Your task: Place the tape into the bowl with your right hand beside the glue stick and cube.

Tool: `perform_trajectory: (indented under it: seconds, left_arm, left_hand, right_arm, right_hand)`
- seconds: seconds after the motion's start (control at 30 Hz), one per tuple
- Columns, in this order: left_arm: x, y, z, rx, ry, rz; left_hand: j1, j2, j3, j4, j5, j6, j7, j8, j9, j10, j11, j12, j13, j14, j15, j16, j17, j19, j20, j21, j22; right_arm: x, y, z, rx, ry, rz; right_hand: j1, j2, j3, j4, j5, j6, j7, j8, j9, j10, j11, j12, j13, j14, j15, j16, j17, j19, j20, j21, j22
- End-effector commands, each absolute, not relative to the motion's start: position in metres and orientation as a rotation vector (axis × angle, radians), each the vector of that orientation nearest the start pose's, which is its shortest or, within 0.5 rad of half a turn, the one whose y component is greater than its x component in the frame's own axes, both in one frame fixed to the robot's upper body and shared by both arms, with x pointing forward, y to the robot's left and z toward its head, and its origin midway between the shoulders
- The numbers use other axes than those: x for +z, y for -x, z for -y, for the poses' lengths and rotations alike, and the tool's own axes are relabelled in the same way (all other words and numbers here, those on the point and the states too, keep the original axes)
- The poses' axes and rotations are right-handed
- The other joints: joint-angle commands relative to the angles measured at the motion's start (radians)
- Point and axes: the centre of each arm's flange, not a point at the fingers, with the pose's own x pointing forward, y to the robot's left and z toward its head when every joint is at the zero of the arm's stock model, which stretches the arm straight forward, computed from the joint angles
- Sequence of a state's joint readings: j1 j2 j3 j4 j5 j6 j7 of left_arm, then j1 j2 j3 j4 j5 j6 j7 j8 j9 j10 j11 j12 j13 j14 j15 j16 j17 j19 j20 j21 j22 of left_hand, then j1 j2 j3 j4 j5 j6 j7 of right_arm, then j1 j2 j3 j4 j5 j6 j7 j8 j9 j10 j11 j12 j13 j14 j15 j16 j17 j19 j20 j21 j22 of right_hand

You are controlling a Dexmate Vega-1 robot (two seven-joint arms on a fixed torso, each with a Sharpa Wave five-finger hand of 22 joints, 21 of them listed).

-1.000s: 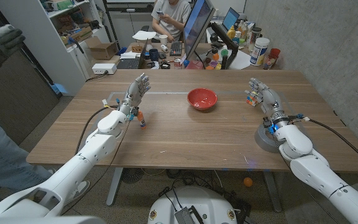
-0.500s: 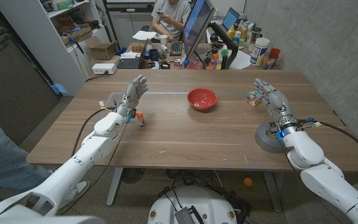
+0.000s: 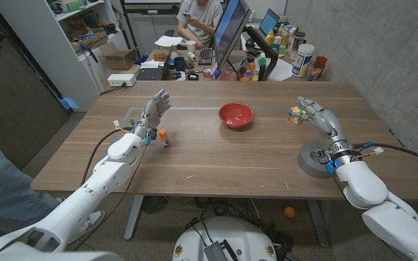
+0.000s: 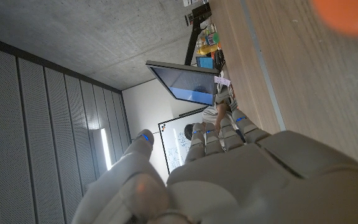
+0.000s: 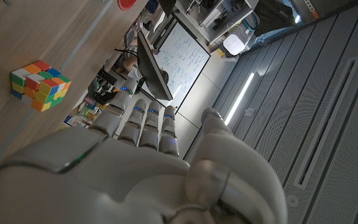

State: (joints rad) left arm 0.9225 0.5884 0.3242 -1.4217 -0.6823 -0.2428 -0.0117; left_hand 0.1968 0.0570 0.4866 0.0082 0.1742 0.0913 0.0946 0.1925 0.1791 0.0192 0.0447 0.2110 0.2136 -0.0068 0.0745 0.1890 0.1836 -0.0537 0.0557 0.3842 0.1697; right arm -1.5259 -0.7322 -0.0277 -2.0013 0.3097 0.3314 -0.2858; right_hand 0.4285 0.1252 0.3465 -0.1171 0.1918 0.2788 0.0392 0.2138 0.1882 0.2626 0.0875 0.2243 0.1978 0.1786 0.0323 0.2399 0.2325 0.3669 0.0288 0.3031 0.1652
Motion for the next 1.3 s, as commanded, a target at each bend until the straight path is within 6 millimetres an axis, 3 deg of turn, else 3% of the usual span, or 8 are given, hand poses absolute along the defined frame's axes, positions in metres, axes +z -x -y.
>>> perform_trajectory:
  seconds: [0.03,0.83,0.87,1.03,1.3]
  left_arm:
    - [-0.030,-0.629,-0.314,-0.194,0.026,0.583]
    - [-0.029,-0.629,-0.313,-0.185,0.028,0.584]
    - [-0.028,-0.629,-0.313,-0.184,0.027,0.584]
    - [-0.027,-0.629,-0.312,-0.183,0.029,0.586]
    - [-0.027,-0.633,-0.306,-0.194,0.030,0.580]
  left_hand:
    - [0.003,0.006,0.002,-0.008,0.007,0.012,0.002,0.005,0.002,0.005,-0.002,0.003,0.002,0.003,0.005,0.007,0.003,-0.001,0.011,-0.004,0.005]
    - [0.002,0.007,0.001,-0.014,0.006,0.020,0.002,0.004,0.003,0.010,0.004,0.005,-0.003,0.005,0.008,0.007,0.003,0.006,0.006,-0.013,0.006]
    - [0.002,0.007,0.001,-0.014,0.006,0.021,0.002,0.004,0.003,0.010,0.003,0.005,-0.003,0.005,0.008,0.007,0.003,0.006,0.006,-0.014,0.006]
    - [0.002,0.007,0.001,-0.015,0.006,0.024,0.001,0.005,0.003,0.011,0.005,0.005,-0.004,0.007,0.011,0.007,0.003,0.005,0.012,-0.017,0.006]
    - [0.001,0.007,0.001,-0.017,0.006,0.029,-0.002,0.006,0.003,0.018,0.004,0.007,-0.005,0.012,0.008,0.008,0.003,0.009,0.014,-0.020,0.006]
  right_arm:
    - [-0.071,-0.436,0.318,0.004,0.370,0.782]
    - [-0.089,-0.409,0.346,-0.087,0.602,0.723]
    - [-0.090,-0.407,0.347,-0.089,0.609,0.720]
    - [-0.098,-0.397,0.348,-0.098,0.650,0.697]
    - [-0.105,-0.388,0.342,-0.109,0.775,0.658]
  right_hand:
    - [0.018,-0.002,-0.001,-0.010,-0.001,0.007,-0.004,-0.002,0.004,0.006,0.001,0.001,0.003,0.000,-0.003,-0.003,0.000,0.007,0.002,-0.002,0.005]
    - [0.066,-0.018,0.010,-0.045,0.001,0.028,-0.030,0.000,0.005,0.021,-0.008,0.000,0.004,0.001,-0.018,-0.011,-0.012,0.013,0.005,-0.018,0.006]
    - [0.071,-0.022,0.010,-0.047,0.002,0.030,-0.036,0.000,0.006,0.023,-0.026,0.000,0.004,0.003,-0.017,-0.011,-0.013,0.012,0.005,-0.021,0.006]
    - [0.081,-0.025,0.012,-0.050,0.003,0.039,-0.053,0.002,0.006,0.031,-0.029,0.001,0.005,0.011,-0.022,-0.010,-0.015,0.017,0.008,-0.024,0.006]
    - [0.094,-0.035,0.014,-0.055,0.005,0.043,-0.057,0.002,0.007,0.034,-0.027,0.000,0.005,0.012,-0.027,-0.013,-0.019,0.020,0.010,-0.029,0.006]
